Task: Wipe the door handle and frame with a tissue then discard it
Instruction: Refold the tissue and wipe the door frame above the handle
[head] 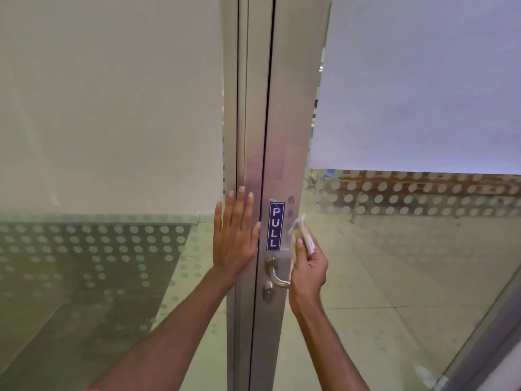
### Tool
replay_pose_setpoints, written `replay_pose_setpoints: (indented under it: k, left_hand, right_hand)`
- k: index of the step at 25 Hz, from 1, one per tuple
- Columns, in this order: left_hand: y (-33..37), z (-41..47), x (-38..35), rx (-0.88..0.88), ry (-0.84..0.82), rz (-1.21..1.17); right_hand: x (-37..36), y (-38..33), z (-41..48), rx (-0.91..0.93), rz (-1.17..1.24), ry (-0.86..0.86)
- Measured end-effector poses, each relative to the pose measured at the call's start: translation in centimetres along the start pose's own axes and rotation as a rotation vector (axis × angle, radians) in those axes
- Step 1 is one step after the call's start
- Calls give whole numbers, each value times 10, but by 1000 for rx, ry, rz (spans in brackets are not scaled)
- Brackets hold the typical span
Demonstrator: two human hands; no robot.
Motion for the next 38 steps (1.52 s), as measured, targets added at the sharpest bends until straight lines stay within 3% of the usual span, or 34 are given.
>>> replay_pose_setpoints:
  k: [2,7,13,19,24,28,33,38]
  left_hand:
    - [-6,29,-6,-78,-17,77]
    - [-13,42,-23,-129,23,173]
    - [-15,41,-30,-158,122,194]
    - [-15,40,-31,-180,168,193]
    - [-15,39,-29,-190,181,203]
    - [-14,40,-29,-191,190,199]
    - [-15,39,-31,-194,195,206]
    - [-15,39,-30,-193,191,203]
  right_hand:
    - [-3,-24,10,253,-183,69]
    - [-45,-26,32,786,-933,31]
    - [-42,24,55,909,-1307,-10]
    - [-62,14,63,974,-1236,32]
    - [-43,17,62,1056,-1353,-34]
    - [-66,7,67,1039,-1246,9]
    - [-43,35,61,1129,-1459,-135]
    - [-60,11,71,1072,-1370,-29]
Point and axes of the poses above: each hand's wrist, its own z-axis towards the middle knuckle, its own x-axis out of the back of the hand, y = z × x, the point moved 7 cm from there along z, towards the middle knuckle, and after that the axes turned 13 degrees about -x, right-handed, at the moved point
